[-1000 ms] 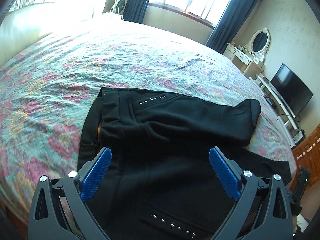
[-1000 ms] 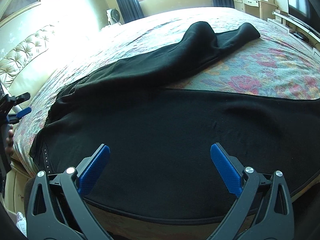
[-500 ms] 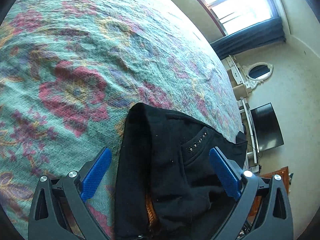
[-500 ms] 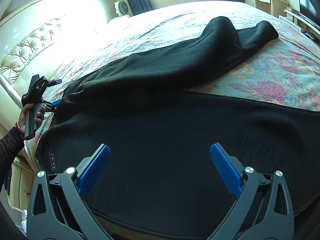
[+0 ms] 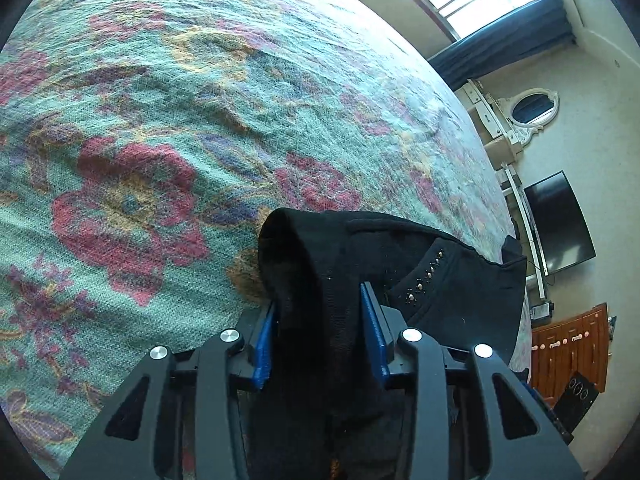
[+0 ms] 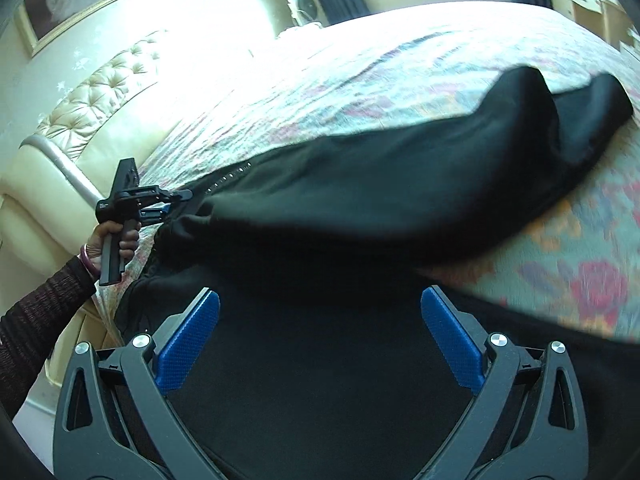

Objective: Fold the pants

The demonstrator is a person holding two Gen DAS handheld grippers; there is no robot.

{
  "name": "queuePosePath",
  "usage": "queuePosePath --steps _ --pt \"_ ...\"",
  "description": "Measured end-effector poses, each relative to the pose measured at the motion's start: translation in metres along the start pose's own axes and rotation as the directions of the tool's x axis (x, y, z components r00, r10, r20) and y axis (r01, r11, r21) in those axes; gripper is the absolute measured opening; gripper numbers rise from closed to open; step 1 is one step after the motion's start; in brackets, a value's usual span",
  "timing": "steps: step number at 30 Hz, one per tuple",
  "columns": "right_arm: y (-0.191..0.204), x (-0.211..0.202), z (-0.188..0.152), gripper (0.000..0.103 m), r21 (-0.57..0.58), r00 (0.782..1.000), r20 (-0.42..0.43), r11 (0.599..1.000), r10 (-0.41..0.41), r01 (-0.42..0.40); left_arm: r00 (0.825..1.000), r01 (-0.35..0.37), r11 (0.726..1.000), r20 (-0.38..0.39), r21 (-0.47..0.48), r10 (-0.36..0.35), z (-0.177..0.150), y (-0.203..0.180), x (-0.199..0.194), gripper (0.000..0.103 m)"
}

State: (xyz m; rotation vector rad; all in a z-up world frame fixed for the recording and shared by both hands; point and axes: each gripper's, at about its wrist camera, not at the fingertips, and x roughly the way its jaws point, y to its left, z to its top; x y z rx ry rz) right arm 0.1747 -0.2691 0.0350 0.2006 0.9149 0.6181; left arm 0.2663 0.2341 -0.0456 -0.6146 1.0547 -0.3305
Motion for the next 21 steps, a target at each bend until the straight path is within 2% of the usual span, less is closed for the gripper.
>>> queuePosePath --steps 2,3,4,7,9,11,13,15,17,18,19,20,21 --pt "-0.009 0.009 0.035 0.101 -0.11 1.0 -0.026 0.994 -0.017 0.014 1.0 -0.001 1.0 -0.011 0.004 0.001 0.001 0.0 0.001 0.028" --pt "-0.013 0.016 0.052 0.101 -0.176 0.999 -0.05 0.984 -0.01 0.001 1.0 0.015 1.0 -0.019 0.006 -0.015 0.001 -0.002 0.003 0.016" --pt "-0.018 0.025 0.067 0.101 -0.237 0.997 -0.077 0.971 -0.019 0.0 1.0 0.014 1.0 -0.024 0.011 -0.013 0.001 -0.005 0.005 0.013" --pt "-0.038 0.059 0.106 0.101 -0.401 0.975 -0.173 0.914 -0.137 0.058 0.998 -0.033 0.998 -0.044 0.053 0.035 0.002 -0.013 0.013 0.012" --pt "-0.053 0.082 0.127 0.101 -0.463 0.946 -0.232 0.881 -0.227 0.098 0.998 -0.026 0.999 -0.057 0.037 0.028 0.004 -0.01 0.016 0.012" --pt "-0.073 0.099 0.138 0.101 -0.474 0.919 -0.313 0.878 -0.242 0.069 0.997 -0.02 0.999 -0.072 0.031 0.022 0.006 -0.007 0.018 0.012" --pt "-0.087 0.117 0.146 0.101 -0.507 0.882 -0.358 0.857 -0.306 0.092 0.996 -0.027 0.998 -0.084 0.053 0.031 0.007 -0.008 0.02 0.014" --pt "-0.096 0.132 0.146 0.101 -0.539 0.843 -0.4 0.836 -0.359 0.1 0.996 -0.023 0.999 -0.089 0.049 0.027 0.009 -0.006 0.022 0.014" --pt "-0.11 0.149 0.142 0.099 -0.513 0.789 -0.488 0.854 -0.374 0.088 0.996 -0.014 1.0 -0.086 0.026 0.016 0.011 -0.003 0.023 0.015" --pt "-0.115 0.154 0.138 0.075 -0.495 0.761 -0.53 0.865 -0.373 0.079 0.997 -0.006 1.0 -0.081 0.01 0.007 0.011 -0.001 0.024 0.016" --pt "-0.119 0.157 0.134 0.065 -0.454 0.748 -0.574 0.889 -0.334 0.049 0.997 0.006 1.0 -0.073 -0.011 -0.007 0.011 0.001 0.024 0.017" --pt "-0.117 0.155 0.133 0.054 -0.453 0.759 -0.561 0.89 -0.329 0.051 0.997 0.014 0.999 -0.069 -0.03 -0.016 0.011 0.003 0.024 0.017" --pt "-0.113 0.15 0.132 0.028 -0.459 0.772 -0.551 0.888 -0.317 0.037 0.998 0.017 0.999 -0.068 -0.034 -0.019 0.011 0.004 0.025 0.017"
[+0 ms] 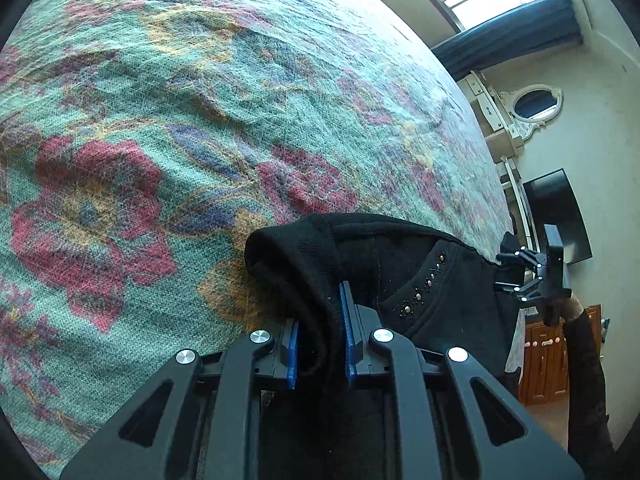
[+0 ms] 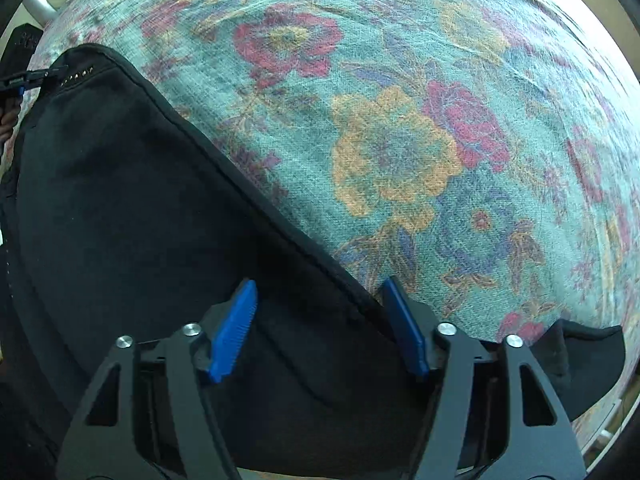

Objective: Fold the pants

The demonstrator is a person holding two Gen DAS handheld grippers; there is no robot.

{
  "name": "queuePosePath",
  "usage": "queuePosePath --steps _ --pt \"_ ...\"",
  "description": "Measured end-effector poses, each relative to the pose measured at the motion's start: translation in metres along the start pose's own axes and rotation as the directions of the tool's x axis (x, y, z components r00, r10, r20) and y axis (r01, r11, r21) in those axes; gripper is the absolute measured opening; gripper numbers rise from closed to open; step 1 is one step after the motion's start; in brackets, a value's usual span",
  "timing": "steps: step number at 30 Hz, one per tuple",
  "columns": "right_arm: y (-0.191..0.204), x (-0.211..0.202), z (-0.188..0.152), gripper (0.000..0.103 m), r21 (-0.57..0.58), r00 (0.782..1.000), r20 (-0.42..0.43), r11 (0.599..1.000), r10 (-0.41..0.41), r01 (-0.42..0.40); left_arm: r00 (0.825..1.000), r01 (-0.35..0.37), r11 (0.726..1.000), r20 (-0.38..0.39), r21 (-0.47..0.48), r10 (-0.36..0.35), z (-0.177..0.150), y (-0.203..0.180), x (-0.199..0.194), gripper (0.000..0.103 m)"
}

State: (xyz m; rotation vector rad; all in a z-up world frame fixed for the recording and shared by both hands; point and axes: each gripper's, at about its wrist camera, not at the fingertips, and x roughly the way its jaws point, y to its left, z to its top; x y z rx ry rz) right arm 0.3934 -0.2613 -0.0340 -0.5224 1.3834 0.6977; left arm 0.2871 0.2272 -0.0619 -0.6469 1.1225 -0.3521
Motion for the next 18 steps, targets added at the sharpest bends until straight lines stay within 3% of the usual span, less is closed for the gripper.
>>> queuePosePath --steps 1,2,4,6,9,11,14,16,18 --pt "0.006 -0.005 -0.004 0.016 -0.015 1.0 0.02 1.0 0.012 -0.012 1.0 -0.009 1.0 0.003 0.016 0.009 0.0 -0.001 0.0 0.015" --pt "0.013 -0.01 -0.008 0.013 -0.032 0.999 0.041 0.999 -0.013 0.014 1.0 -0.028 0.999 0.007 0.038 0.027 -0.001 -0.004 0.0 0.014" --pt "0.026 -0.025 -0.021 0.012 -0.046 0.991 0.104 0.994 -0.089 0.095 0.998 -0.059 0.996 0.026 0.065 0.057 -0.003 -0.012 -0.002 0.01" --pt "0.037 -0.048 -0.038 0.011 -0.028 0.969 0.207 0.989 -0.135 0.144 0.996 -0.064 0.994 0.061 0.085 0.059 -0.005 -0.019 -0.009 0.008" --pt "0.059 -0.09 -0.076 0.011 0.009 0.91 0.355 0.974 -0.214 0.226 0.991 -0.014 0.993 0.133 0.12 -0.002 -0.01 -0.031 -0.031 0.008" --pt "0.077 -0.117 -0.1 0.011 0.034 0.855 0.438 0.956 -0.277 0.293 0.984 0.035 0.99 0.169 0.135 -0.058 -0.016 -0.038 -0.048 0.008" --pt "0.117 -0.141 -0.152 0.012 0.043 0.784 0.528 0.933 -0.326 0.359 0.961 0.114 0.979 0.232 0.171 -0.152 -0.035 -0.051 -0.079 0.008" --pt "0.15 -0.144 -0.18 0.012 0.025 0.763 0.548 0.918 -0.343 0.395 0.947 0.141 0.965 0.255 0.221 -0.197 -0.054 -0.06 -0.099 0.008" --pt "0.176 -0.134 -0.211 0.012 -0.002 0.765 0.545 0.912 -0.342 0.41 0.941 0.157 0.953 0.254 0.26 -0.225 -0.078 -0.066 -0.115 0.008"
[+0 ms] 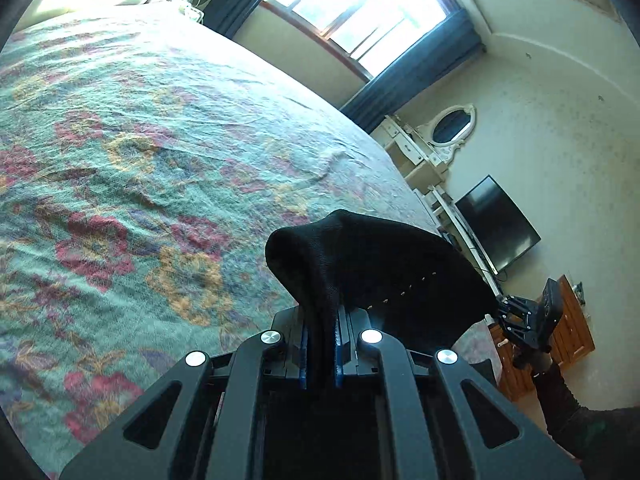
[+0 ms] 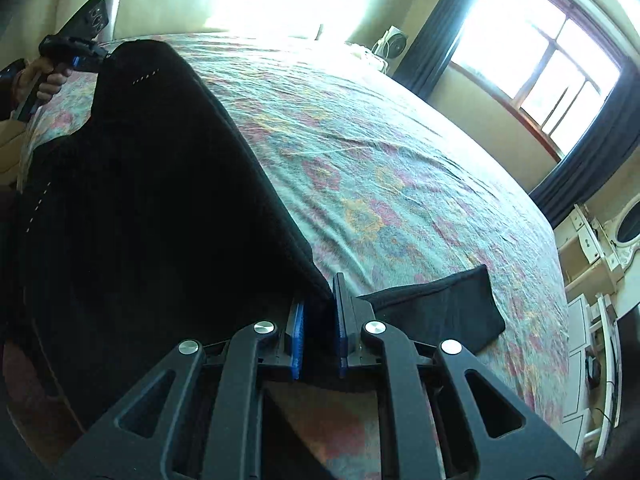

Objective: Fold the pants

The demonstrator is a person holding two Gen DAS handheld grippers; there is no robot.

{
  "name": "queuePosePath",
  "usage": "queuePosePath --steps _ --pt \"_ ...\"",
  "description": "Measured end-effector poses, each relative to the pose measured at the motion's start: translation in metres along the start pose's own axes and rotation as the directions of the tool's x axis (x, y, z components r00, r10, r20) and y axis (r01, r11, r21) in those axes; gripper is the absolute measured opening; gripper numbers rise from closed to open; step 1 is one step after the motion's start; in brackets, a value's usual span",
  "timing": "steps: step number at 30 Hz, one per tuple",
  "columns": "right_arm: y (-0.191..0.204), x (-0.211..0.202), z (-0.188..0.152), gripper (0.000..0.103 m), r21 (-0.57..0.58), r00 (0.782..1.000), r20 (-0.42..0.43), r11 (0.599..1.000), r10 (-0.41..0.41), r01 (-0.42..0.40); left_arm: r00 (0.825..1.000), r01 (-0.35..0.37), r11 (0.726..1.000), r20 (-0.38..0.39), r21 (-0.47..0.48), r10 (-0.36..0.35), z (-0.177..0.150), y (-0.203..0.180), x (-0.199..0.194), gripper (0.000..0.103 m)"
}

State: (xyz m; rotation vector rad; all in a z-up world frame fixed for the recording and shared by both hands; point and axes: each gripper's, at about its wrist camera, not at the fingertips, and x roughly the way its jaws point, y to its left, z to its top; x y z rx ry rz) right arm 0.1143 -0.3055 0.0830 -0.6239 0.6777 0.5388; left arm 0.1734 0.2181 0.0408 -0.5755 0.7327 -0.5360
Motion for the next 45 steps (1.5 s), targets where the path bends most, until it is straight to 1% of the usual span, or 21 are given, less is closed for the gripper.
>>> queuePosePath --steps 3,6,8,9,10,11,13,17,18,20,22,23,24,26,29,33,35,37,39,42,45 --pt "0.041 -0.001 -0.04 0.012 -0.036 0.998 -0.053 0.999 0.026 -0.028 1.0 -0.01 1.0 -0.029 0.025 0.011 -0.035 -0.015 -0.016 0.009" --pt "0.066 0.018 -0.072 0.026 0.008 0.986 -0.13 0.995 0.101 -0.1 0.995 -0.033 0.999 -0.091 -0.001 0.033 -0.077 -0.009 -0.025 0.016" --pt "0.07 0.015 -0.084 0.044 0.098 0.974 -0.147 0.982 0.172 -0.159 0.994 -0.052 0.996 -0.103 -0.071 0.045 -0.104 0.002 -0.036 0.039" --pt "0.067 0.011 -0.087 0.049 0.17 0.967 -0.132 0.966 0.219 -0.196 0.993 -0.073 0.992 -0.1 -0.106 0.062 -0.115 0.006 -0.043 0.059" --pt "0.06 0.006 -0.088 0.059 0.257 0.956 -0.108 0.937 0.272 -0.238 0.991 -0.098 0.985 -0.1 -0.142 0.084 -0.127 0.011 -0.05 0.068" --pt "0.053 0.002 -0.089 0.069 0.339 0.944 -0.08 0.899 0.321 -0.277 0.989 -0.119 0.977 -0.103 -0.179 0.102 -0.136 0.016 -0.057 0.069" --pt "0.034 -0.004 -0.093 0.073 0.507 0.924 0.004 0.795 0.383 -0.332 0.987 -0.155 0.952 -0.092 -0.264 0.136 -0.154 0.025 -0.072 0.069" --pt "0.009 0.0 -0.109 0.077 0.767 0.872 0.152 0.5 0.465 -0.401 0.991 -0.117 0.902 0.01 -0.415 0.133 -0.175 0.021 -0.097 0.072" --pt "0.005 0.006 -0.114 0.078 0.811 0.864 0.175 0.428 0.472 -0.398 0.992 -0.097 0.895 0.032 -0.436 0.123 -0.178 0.016 -0.098 0.077" --pt "0.004 0.017 -0.126 0.078 0.872 0.852 0.222 0.295 0.474 -0.391 0.994 -0.065 0.88 0.051 -0.471 0.101 -0.183 0.007 -0.093 0.079" --pt "0.007 0.025 -0.137 0.078 0.91 0.852 0.247 0.193 0.461 -0.368 0.993 -0.05 0.863 0.069 -0.503 0.097 -0.186 0.001 -0.085 0.079" --pt "0.011 0.025 -0.144 0.078 0.918 0.854 0.261 0.157 0.45 -0.364 0.989 -0.06 0.848 0.086 -0.527 0.124 -0.188 -0.002 -0.085 0.079" --pt "0.012 0.024 -0.145 0.078 0.922 0.861 0.264 0.147 0.434 -0.357 0.982 -0.057 0.83 0.117 -0.555 0.146 -0.19 -0.001 -0.087 0.079" --pt "0.015 0.023 -0.14 0.078 0.923 0.878 0.243 0.18 0.412 -0.34 0.971 -0.021 0.804 0.18 -0.594 0.159 -0.197 -0.003 -0.09 0.079" --pt "0.021 0.023 -0.13 0.08 0.927 0.903 0.199 0.225 0.38 -0.299 0.952 -0.055 0.784 0.204 -0.618 0.227 -0.202 -0.008 -0.091 0.079" --pt "0.032 0.024 -0.125 0.081 0.935 0.923 0.171 0.238 0.344 -0.262 0.917 -0.08 0.784 0.264 -0.615 0.3 -0.198 -0.018 -0.095 0.079" --pt "0.034 0.025 -0.128 0.082 0.941 0.93 0.172 0.225 0.326 -0.253 0.9 -0.091 0.791 0.29 -0.605 0.326 -0.198 -0.025 -0.095 0.079" --pt "0.036 0.026 -0.128 0.083 0.944 0.934 0.166 0.223 0.318 -0.244 0.914 -0.111 0.8 0.256 -0.589 0.315 -0.194 -0.022 -0.085 0.082" --pt "0.034 0.024 -0.134 0.083 0.949 0.933 0.18 0.194 0.311 -0.248 0.921 -0.125 0.788 0.225 -0.602 0.318 -0.195 -0.017 -0.074 0.082" --pt "0.032 0.019 -0.145 0.083 0.958 0.926 0.228 0.103 0.3 -0.269 0.926 -0.105 0.775 0.223 -0.624 0.305 -0.198 -0.016 -0.062 0.082" --pt "0.033 0.012 -0.156 0.083 0.957 0.923 0.267 0.032 0.276 -0.287 0.925 -0.146 0.807 0.212 -0.572 0.317 -0.191 -0.025 -0.054 0.079"
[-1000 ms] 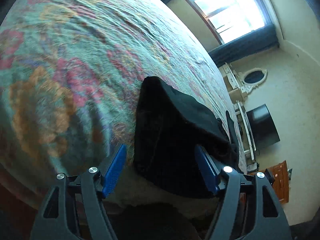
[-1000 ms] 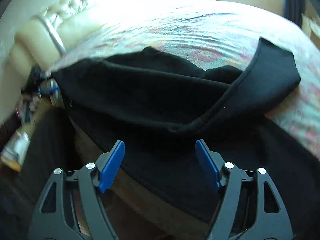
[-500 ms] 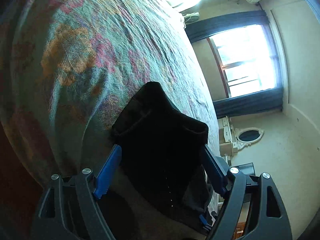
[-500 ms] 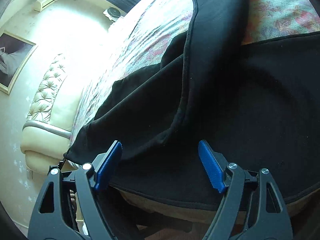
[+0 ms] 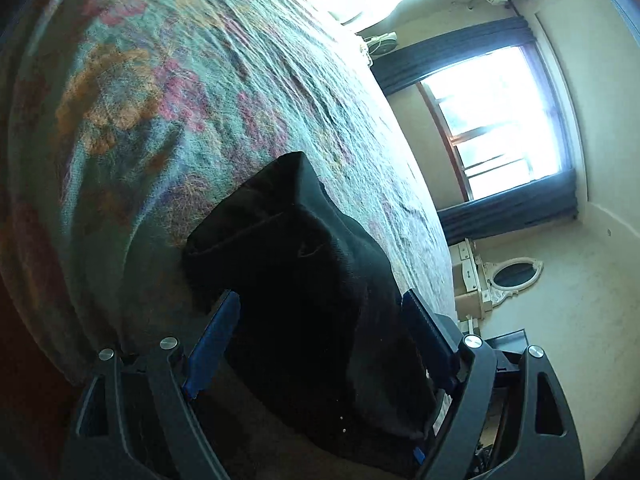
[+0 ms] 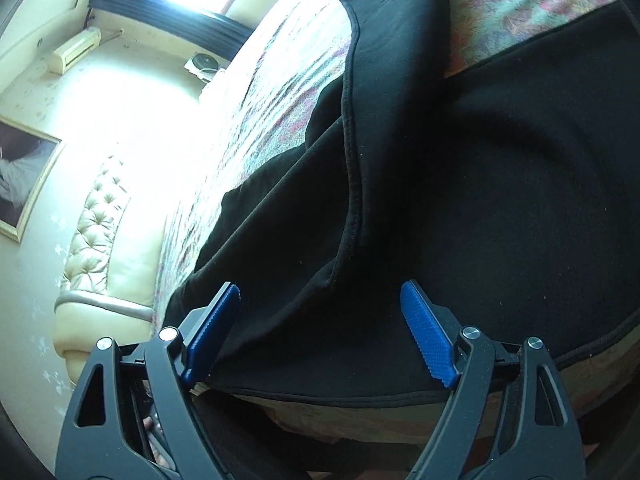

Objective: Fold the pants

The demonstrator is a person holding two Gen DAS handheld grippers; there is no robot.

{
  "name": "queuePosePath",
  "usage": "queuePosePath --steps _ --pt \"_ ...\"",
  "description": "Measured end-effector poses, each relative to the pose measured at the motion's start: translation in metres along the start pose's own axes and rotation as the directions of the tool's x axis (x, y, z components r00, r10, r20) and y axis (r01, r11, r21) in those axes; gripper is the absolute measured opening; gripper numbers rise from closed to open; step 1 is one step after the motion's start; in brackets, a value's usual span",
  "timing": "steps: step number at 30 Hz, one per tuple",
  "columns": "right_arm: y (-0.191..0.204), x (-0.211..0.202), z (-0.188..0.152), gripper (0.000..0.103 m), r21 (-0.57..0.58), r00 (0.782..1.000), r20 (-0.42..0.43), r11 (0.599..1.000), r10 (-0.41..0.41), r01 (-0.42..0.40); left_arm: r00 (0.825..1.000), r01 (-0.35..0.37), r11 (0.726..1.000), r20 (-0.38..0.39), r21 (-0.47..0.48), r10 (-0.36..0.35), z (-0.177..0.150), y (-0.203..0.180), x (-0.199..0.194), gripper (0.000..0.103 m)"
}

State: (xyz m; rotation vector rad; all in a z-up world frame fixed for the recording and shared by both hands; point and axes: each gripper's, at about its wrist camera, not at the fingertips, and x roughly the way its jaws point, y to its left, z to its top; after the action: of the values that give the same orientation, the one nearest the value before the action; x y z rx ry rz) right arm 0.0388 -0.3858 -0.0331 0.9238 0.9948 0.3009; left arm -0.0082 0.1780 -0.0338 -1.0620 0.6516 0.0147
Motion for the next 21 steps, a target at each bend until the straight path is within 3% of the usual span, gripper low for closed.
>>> queuePosePath --steps 4,7,11,16,18,21 --pt "-0.011 -0.005 -0.003 0.082 0.057 0.999 0.031 0.998 0.016 -0.018 0.997 -0.06 0.995 -0.044 0.082 0.064 0.001 -0.01 0.02 0.027" --pt "-0.011 -0.007 -0.003 0.082 0.052 0.999 0.046 0.999 -0.007 0.005 0.993 -0.097 0.995 -0.066 0.036 0.099 0.002 -0.002 0.032 0.025" --pt "-0.004 -0.011 0.0 0.072 0.008 0.995 0.086 0.998 -0.059 0.058 0.991 -0.104 0.994 -0.082 -0.008 0.103 -0.003 0.008 0.033 0.021" --pt "0.007 0.005 0.009 0.068 -0.086 0.976 0.125 0.978 -0.177 0.189 0.99 -0.115 0.993 -0.084 0.006 0.115 -0.004 0.005 0.031 0.021" --pt "0.009 0.017 0.013 0.057 -0.139 0.959 0.139 0.954 -0.246 0.265 0.99 -0.111 0.994 -0.086 -0.004 0.11 -0.004 0.006 0.034 0.021" --pt "0.009 0.026 0.018 0.019 -0.21 0.935 0.167 0.915 -0.313 0.344 0.99 -0.112 0.994 -0.088 0.001 0.112 -0.006 0.005 0.036 0.021"
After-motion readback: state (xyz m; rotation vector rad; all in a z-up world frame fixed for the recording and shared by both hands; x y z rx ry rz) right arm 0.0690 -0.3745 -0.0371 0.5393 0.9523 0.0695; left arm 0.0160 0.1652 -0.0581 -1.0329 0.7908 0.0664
